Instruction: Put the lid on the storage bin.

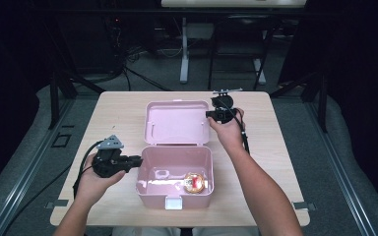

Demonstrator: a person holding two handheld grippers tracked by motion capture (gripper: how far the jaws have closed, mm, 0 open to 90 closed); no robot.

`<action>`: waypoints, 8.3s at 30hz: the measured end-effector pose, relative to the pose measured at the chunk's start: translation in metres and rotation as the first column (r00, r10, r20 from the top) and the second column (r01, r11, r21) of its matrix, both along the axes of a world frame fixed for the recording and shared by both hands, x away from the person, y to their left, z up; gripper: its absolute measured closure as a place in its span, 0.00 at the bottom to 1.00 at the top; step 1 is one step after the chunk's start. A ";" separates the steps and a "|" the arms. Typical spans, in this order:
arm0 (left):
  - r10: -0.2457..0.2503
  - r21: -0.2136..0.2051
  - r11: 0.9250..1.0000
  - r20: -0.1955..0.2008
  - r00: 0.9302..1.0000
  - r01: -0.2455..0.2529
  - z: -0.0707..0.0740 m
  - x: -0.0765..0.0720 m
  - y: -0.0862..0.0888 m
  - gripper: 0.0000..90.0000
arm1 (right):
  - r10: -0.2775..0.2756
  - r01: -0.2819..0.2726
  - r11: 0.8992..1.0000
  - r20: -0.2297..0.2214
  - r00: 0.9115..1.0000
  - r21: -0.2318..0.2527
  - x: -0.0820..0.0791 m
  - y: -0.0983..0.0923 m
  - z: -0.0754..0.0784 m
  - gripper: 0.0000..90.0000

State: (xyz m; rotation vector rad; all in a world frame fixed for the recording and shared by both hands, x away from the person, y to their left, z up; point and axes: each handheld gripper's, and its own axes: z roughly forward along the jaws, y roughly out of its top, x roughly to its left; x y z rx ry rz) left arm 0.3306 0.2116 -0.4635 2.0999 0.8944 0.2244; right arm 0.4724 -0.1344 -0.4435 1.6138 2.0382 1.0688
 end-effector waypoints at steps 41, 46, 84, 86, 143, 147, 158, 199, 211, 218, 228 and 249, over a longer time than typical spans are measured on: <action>0.142 -0.043 0.989 0.048 0.989 -0.140 0.020 0.052 0.002 0.82 | 0.002 -0.008 0.998 0.103 0.995 0.062 -0.020 0.004 0.014 0.96; 0.190 -0.065 0.981 0.067 0.980 -0.185 0.027 0.064 0.001 0.80 | 0.002 -0.009 0.998 0.103 0.995 0.065 -0.021 0.005 0.015 0.96; 0.348 -0.061 0.936 0.038 0.937 -0.346 0.032 0.115 -0.016 0.86 | 0.011 -0.021 0.997 0.128 0.992 0.079 -0.026 0.003 0.015 0.96; 0.352 -0.064 0.935 0.038 0.935 -0.349 0.032 0.116 -0.017 0.87 | 0.011 -0.021 0.997 0.125 0.992 0.080 -0.026 0.002 0.015 0.96; 0.322 -0.163 0.941 0.171 0.931 -0.296 0.069 0.074 -0.015 0.94 | 0.048 -0.069 0.995 0.262 0.964 0.071 -0.074 -0.010 0.046 0.95; 0.318 -0.167 0.942 0.173 0.932 -0.290 0.070 0.071 -0.014 0.94 | 0.054 -0.075 0.995 0.266 0.963 0.071 -0.077 -0.010 0.047 0.95; 0.303 -0.160 0.948 0.184 0.935 -0.276 0.074 0.062 -0.013 0.94 | 0.062 -0.088 0.993 0.269 0.961 0.084 -0.085 -0.012 0.050 0.95; 0.267 -0.180 0.957 0.246 0.932 -0.227 0.076 0.020 -0.006 0.95 | 0.130 -0.157 0.986 0.315 0.940 0.062 -0.122 -0.015 0.054 0.92; 0.221 -0.159 0.970 0.265 0.939 -0.183 0.075 -0.004 -0.003 0.92 | 0.174 -0.200 0.978 0.318 0.932 0.050 -0.142 -0.017 0.053 0.88; 0.198 -0.166 0.973 0.258 0.946 -0.158 0.074 -0.015 0.000 0.90 | 0.207 -0.230 0.972 0.313 0.927 0.039 -0.152 -0.019 0.050 0.86; 0.180 -0.167 0.976 0.260 0.949 -0.139 0.067 -0.027 0.003 0.89 | 0.248 -0.272 0.961 0.297 0.922 0.043 -0.165 -0.022 0.045 0.83; 0.137 -0.149 0.984 0.245 0.960 -0.102 0.055 -0.047 0.006 0.86 | 0.289 -0.314 0.948 0.267 0.919 0.055 -0.181 -0.028 0.030 0.81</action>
